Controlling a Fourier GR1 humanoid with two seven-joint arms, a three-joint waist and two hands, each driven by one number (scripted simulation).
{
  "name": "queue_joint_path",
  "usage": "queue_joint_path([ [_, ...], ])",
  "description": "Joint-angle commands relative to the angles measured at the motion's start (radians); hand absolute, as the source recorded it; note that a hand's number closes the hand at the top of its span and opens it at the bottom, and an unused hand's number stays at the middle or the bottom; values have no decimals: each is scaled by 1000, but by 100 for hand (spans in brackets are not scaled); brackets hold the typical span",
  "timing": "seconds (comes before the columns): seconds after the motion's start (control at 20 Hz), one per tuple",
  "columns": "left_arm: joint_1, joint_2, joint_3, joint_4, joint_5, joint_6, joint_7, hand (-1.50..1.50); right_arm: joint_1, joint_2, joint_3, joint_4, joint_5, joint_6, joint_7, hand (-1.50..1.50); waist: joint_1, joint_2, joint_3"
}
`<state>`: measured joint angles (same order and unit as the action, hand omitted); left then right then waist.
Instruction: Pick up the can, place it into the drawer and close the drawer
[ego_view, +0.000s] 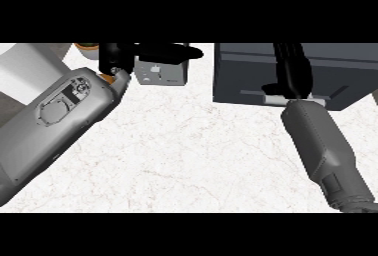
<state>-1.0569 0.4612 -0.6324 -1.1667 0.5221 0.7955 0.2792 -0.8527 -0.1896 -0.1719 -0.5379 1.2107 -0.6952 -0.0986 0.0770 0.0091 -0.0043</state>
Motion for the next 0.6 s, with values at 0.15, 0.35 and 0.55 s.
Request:
queue_joint_path([
  [0.15, 56, 37, -10, -102, -26, -4, 32, -150, -126, 13, -29, 186, 15, -73, 9, -150, 24, 17, 8],
  [0.35, 150, 62, -13, -175, -38, -2, 4, -150, -188, -40, -56, 225, -6, -41, -2, -150, 28, 15, 7],
  [0.55, 159, 81, 22, -164, -33, -33, -8, -150, -259, -32, -66, 259, -7, -39, 4, -150, 25, 23, 7],
])
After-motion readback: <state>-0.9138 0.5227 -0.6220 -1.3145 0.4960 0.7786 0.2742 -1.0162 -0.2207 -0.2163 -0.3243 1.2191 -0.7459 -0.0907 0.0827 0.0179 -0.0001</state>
